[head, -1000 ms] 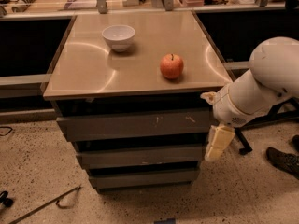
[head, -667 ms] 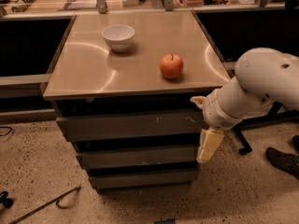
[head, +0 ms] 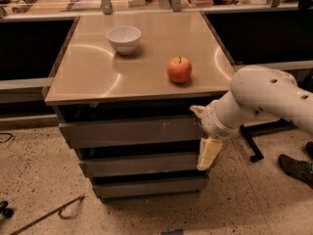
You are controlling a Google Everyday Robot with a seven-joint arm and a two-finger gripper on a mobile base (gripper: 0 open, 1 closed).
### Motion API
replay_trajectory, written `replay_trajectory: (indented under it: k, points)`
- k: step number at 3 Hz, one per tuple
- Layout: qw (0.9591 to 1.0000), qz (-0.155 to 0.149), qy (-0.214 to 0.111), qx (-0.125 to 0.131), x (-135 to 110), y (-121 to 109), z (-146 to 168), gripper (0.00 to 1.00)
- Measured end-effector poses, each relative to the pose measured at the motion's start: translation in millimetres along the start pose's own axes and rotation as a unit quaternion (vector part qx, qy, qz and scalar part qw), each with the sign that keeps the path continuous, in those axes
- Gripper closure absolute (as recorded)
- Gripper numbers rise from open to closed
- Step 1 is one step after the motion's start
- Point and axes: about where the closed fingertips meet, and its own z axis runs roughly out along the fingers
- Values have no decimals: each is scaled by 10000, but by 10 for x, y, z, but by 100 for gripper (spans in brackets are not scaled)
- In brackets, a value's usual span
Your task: Open top drawer
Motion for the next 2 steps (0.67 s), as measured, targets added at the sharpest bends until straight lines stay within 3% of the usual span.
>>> replay_trajectory:
  k: [2]
  points:
    - [9993, -82, -257, 253, 38, -299, 338, 0]
